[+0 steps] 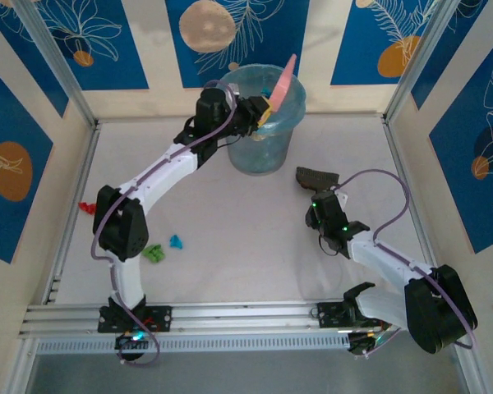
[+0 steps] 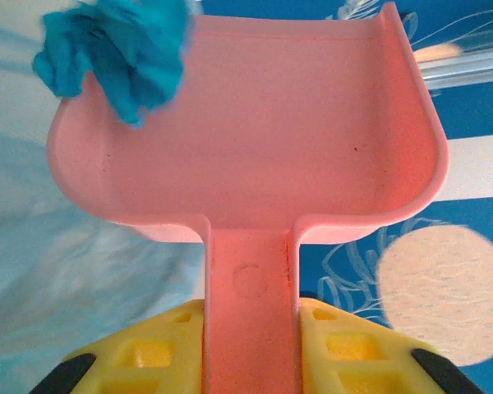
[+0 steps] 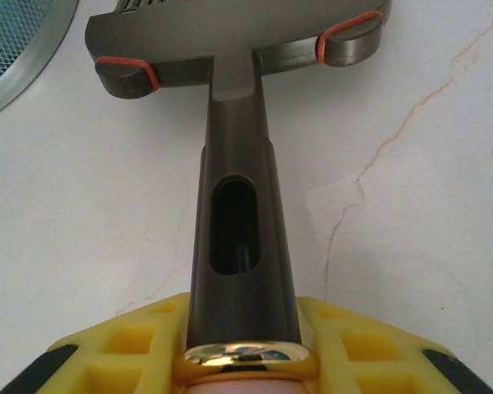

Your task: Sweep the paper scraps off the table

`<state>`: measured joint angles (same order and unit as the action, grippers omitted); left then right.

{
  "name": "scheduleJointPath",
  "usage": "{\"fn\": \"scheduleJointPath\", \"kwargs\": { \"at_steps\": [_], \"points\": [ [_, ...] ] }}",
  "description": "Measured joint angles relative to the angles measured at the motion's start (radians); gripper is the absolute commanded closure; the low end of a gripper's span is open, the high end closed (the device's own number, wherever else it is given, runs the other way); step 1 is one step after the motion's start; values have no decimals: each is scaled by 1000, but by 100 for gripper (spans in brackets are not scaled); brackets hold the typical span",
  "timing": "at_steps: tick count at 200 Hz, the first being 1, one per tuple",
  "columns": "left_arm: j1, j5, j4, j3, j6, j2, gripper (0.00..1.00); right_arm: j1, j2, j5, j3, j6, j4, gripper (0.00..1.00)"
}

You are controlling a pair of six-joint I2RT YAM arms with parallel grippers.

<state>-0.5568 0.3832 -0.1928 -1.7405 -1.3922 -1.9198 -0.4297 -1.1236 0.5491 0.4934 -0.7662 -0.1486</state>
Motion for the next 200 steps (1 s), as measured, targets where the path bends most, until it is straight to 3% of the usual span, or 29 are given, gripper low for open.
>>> {"fn": "scheduleJointPath", "kwargs": {
  "at_steps": [42, 119, 172, 200],
  "points": [
    [10, 10, -167, 2, -70, 0, 100, 0, -20, 0, 11, 7, 0, 100],
    [20, 21, -281, 96, -141, 47, 100, 0, -27, 0, 12, 8, 0, 100],
    [20, 62, -328, 185, -139, 143, 100, 0, -27, 2, 15, 8, -1, 100],
    [15, 70, -320, 285, -66, 253, 100, 0, -27, 4, 15, 8, -2, 100]
  ]
}}
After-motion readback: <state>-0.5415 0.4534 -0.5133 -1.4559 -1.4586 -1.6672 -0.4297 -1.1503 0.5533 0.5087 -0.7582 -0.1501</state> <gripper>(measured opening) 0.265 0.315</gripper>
